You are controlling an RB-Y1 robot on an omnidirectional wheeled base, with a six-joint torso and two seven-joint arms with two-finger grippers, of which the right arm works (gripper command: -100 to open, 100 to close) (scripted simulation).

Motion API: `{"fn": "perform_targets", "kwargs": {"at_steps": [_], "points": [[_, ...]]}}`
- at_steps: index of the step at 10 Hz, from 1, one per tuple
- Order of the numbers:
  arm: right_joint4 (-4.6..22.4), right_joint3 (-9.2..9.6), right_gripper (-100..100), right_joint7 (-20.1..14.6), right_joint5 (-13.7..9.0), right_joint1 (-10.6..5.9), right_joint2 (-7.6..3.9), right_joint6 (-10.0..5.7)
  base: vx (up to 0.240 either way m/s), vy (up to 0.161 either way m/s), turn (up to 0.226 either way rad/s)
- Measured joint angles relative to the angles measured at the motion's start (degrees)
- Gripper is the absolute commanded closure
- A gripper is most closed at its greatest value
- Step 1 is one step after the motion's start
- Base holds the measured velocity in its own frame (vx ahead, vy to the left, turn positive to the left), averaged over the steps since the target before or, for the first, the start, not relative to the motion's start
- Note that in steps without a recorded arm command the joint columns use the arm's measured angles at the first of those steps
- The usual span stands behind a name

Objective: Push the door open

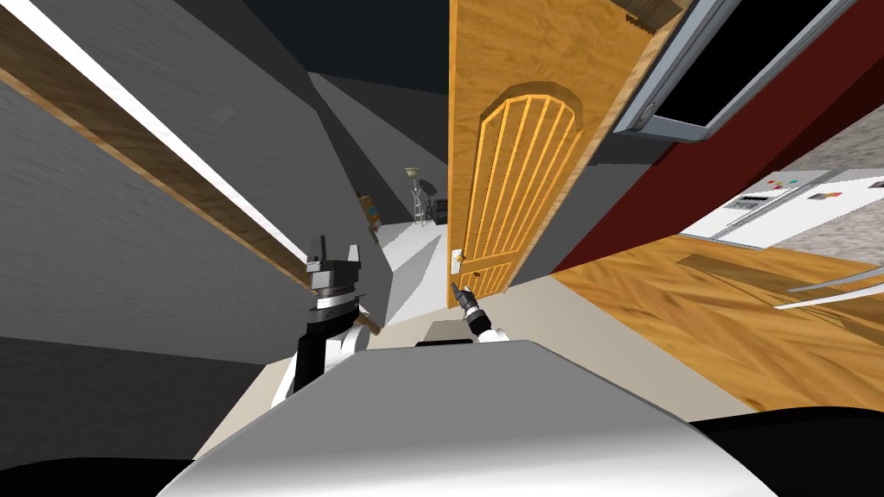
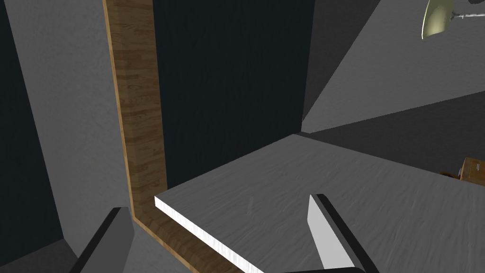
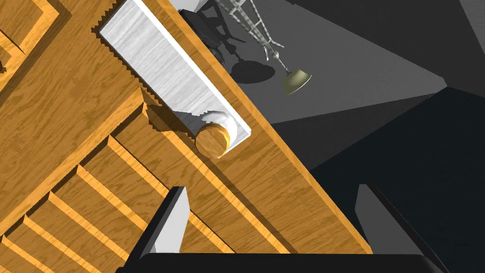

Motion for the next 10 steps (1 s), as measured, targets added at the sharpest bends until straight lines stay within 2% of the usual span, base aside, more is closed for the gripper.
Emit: {"fn": "perform_targets", "kwargs": {"at_steps": [4,10], "points": [[1.48,0.66,-100,-5.35,-6.54,-0.16,0.91,1.89,0.048,-0.081,0.06],[3.14,1.49,-100,-11.99,-14.6,-0.34,2.24,4.09,0.039,-0.066,0.047]]}}
